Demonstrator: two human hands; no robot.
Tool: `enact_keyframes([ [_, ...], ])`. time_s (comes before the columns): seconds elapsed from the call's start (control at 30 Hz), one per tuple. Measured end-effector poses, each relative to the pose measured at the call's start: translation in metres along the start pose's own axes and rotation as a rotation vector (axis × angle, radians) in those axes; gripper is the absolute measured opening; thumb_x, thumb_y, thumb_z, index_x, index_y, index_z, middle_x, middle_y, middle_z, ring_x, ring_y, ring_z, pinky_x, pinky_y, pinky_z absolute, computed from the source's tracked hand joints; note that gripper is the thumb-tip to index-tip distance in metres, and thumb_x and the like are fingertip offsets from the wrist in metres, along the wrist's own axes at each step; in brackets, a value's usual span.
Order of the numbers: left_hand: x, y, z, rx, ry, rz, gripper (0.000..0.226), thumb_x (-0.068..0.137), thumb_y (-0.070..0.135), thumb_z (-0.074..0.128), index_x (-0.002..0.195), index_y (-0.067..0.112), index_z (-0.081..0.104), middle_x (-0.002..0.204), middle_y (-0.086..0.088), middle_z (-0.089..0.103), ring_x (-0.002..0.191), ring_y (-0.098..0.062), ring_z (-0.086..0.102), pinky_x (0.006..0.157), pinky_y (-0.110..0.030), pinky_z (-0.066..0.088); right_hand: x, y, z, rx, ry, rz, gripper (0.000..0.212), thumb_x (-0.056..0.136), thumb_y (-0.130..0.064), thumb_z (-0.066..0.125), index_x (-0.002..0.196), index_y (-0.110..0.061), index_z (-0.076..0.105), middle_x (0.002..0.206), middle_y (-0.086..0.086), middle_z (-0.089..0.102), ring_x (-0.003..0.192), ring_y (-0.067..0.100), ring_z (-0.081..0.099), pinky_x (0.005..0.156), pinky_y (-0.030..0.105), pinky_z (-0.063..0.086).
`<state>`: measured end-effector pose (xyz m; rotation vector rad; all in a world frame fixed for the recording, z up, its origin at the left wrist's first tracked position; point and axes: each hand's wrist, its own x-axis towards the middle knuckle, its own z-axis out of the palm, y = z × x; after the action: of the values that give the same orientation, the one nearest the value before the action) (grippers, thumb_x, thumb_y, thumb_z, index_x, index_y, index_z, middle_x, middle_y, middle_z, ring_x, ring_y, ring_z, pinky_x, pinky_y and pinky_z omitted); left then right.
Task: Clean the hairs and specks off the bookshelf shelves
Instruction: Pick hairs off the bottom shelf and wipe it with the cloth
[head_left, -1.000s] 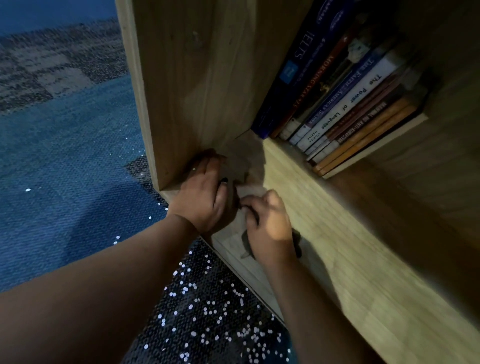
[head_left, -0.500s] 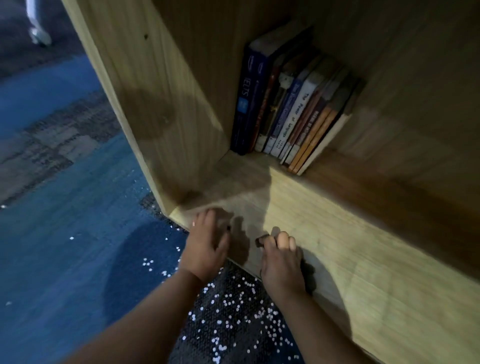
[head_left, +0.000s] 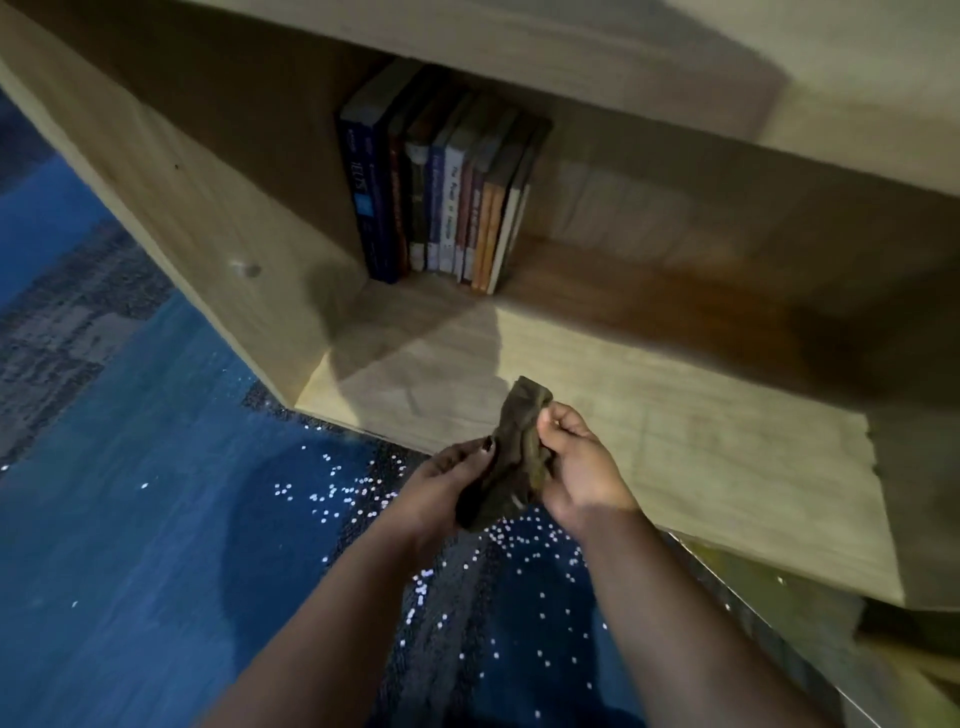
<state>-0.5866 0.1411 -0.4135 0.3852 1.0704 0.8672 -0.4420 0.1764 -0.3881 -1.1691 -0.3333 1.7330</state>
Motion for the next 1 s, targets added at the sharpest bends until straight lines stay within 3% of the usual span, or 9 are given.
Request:
enact_keyframes([
  [0.1,0.008,-0.006,0.015,0.109,0.027,0.169,0.018,0.091,0.005,0.059,0.107,0.003,0.068,0.107,-0.017,0.071,0.095,-0.030,0.067,0.088,-0.044,0.054,-0.006,-0.012,-0.034,-0.031,0.191,-0.084,0.019,0.096,-0.001,0.047,0.081,-0.010,0.054,0.081,0.010,0.061,0.078,0.025,0.058,0.076,0.037,0.049],
  [0.2,0.015,-0.016,0.037,0.326,0.130,0.364,0.019,0.091,-0.009,0.056,0.093,0.009,0.061,0.089,-0.002,0.068,0.083,-0.015,0.062,0.073,-0.027,0.052,-0.013,-0.015,-0.067,-0.038,0.264,-0.064,0.011,0.094,-0.018,0.058,0.089,-0.009,0.057,0.089,0.009,0.068,0.088,0.027,0.063,0.084,0.040,0.050],
  [0.27,0.018,-0.025,0.054,0.412,0.143,0.426,0.023,0.089,-0.014,0.054,0.095,0.008,0.060,0.089,0.001,0.067,0.079,-0.005,0.062,0.067,-0.017,0.050,-0.020,-0.011,-0.087,-0.144,0.225,-0.023,0.038,0.079,-0.029,0.076,0.107,-0.014,0.054,0.107,0.008,0.071,0.100,0.026,0.066,0.092,0.046,0.051],
  [0.33,0.026,-0.037,0.067,0.465,0.141,0.450,0.030,0.087,-0.015,0.055,0.098,0.012,0.061,0.096,0.000,0.068,0.084,-0.002,0.063,0.069,-0.015,0.050,-0.027,-0.010,-0.107,-0.206,0.264,-0.087,0.053,0.072,-0.008,0.081,0.114,-0.017,0.050,0.109,0.008,0.069,0.102,0.027,0.066,0.090,0.045,0.054],
  [0.53,0.056,-0.064,0.101,0.468,0.066,0.390,0.049,0.083,-0.024,0.051,0.107,0.018,0.060,0.105,-0.007,0.067,0.090,-0.024,0.067,0.072,-0.035,0.055,-0.022,-0.043,-0.168,-0.382,0.494,-0.358,0.037,0.086,0.009,0.060,0.112,-0.018,0.052,0.098,-0.003,0.066,0.094,0.019,0.063,0.079,0.029,0.053],
  [0.7,0.074,-0.067,0.105,0.628,0.085,0.375,0.035,0.088,-0.011,0.057,0.102,0.020,0.065,0.105,-0.003,0.070,0.095,-0.027,0.067,0.076,-0.042,0.055,0.008,-0.089,-0.239,-0.341,0.626,-0.292,0.054,0.083,-0.003,0.071,0.128,-0.013,0.043,0.108,0.006,0.062,0.107,0.031,0.060,0.092,0.047,0.052],
  [0.77,0.079,-0.069,0.107,0.830,0.092,0.401,0.028,0.090,-0.005,0.059,0.101,0.020,0.066,0.101,0.003,0.070,0.085,-0.019,0.066,0.063,-0.033,0.052,0.012,-0.093,-0.273,-0.657,0.774,-0.228,0.076,0.075,-0.023,0.080,0.135,-0.015,0.036,0.120,0.011,0.058,0.116,0.033,0.055,0.098,0.048,0.047],
  [0.87,0.084,-0.068,0.109,1.020,0.109,0.463,0.025,0.091,0.002,0.062,0.099,0.026,0.065,0.105,0.006,0.068,0.072,-0.014,0.058,0.066,-0.029,0.045,0.013,-0.086,-0.278,-1.174,0.866,-0.364,0.054,0.090,-0.032,0.062,0.137,-0.014,0.041,0.132,0.013,0.048,0.124,0.032,0.046,0.105,0.041,0.041],
  [1.0,0.105,-0.067,0.108,1.247,0.085,0.539,0.030,0.088,0.004,0.065,0.098,0.032,0.063,0.109,0.005,0.061,0.101,-0.016,0.057,0.083,-0.029,0.043,0.044,-0.055,-0.262,-1.676,0.557,-0.346,0.065,0.099,-0.051,0.026,0.153,-0.019,0.011,0.160,0.005,0.001,0.147,0.031,0.001,0.120,0.050,0.007],
])
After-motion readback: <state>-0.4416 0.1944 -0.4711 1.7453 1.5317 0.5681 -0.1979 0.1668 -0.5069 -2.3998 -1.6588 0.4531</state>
